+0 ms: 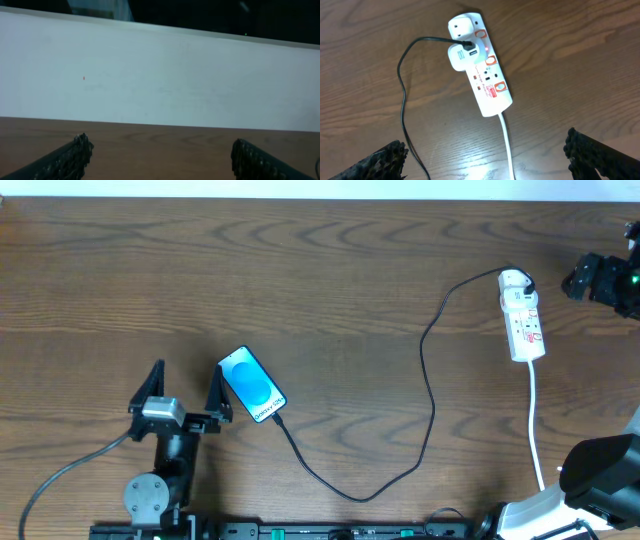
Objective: Plug charger to phone and switch on socket
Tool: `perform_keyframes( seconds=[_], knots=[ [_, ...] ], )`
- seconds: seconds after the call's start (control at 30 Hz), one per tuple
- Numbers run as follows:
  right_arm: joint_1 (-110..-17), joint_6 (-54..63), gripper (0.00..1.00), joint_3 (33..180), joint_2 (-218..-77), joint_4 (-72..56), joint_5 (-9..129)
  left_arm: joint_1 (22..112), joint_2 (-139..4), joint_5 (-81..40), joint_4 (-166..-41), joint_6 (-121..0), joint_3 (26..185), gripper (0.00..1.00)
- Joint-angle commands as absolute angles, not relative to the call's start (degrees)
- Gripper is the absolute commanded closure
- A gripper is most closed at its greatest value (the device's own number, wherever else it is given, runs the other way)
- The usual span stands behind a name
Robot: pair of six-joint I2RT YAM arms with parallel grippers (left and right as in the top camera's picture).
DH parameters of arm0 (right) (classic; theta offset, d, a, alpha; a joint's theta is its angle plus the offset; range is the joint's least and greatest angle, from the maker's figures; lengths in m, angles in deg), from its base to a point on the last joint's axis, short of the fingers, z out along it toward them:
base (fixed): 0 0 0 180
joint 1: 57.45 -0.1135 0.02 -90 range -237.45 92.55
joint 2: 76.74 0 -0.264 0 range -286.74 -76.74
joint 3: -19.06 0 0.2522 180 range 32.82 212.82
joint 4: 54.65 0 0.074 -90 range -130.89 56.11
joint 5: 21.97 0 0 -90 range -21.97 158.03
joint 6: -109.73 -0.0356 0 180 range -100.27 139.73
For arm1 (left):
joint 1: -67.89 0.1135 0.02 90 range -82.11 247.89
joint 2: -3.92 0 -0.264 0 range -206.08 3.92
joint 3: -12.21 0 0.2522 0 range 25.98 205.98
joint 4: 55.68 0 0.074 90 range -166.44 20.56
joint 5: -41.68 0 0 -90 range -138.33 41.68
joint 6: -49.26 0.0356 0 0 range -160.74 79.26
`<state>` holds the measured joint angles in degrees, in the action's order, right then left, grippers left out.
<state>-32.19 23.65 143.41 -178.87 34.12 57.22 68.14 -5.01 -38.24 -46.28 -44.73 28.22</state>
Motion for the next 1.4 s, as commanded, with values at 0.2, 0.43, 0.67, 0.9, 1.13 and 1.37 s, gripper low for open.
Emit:
perform_keyframes(
  seconds=[0.2,0.43,0.67,0.9,1.13,1.37],
  knots=[
    [-32.04,22.97,0.01,144.48,-177.71,34.16,57.18,68.20,-1.86,-38.98,-46.44,-42.63,26.21,0.09],
    [-32.04,22.99,0.01,144.48,-177.71,34.16,57.18,68.20,-1.66,-39.00,-53.78,-42.63,26.21,0.09],
    [-32.04,22.97,0.01,144.48,-177.71,34.16,57.18,68.18,3.93,-43.13,-70.00,-42.98,26.21,0.09],
    [-32.04,22.99,0.01,144.48,-177.71,34.16,57.18,68.23,3.84,-45.80,-73.32,-43.13,26.21,0.09],
    [-32.02,22.99,0.01,144.48,-177.71,34.16,57.18,68.23,3.84,-48.77,-73.69,-43.15,26.21,0.09],
    [-32.04,22.99,0.01,144.48,-177.71,34.16,57.18,68.03,3.84,-47.96,-73.69,-43.13,26.21,0.09]
  ],
)
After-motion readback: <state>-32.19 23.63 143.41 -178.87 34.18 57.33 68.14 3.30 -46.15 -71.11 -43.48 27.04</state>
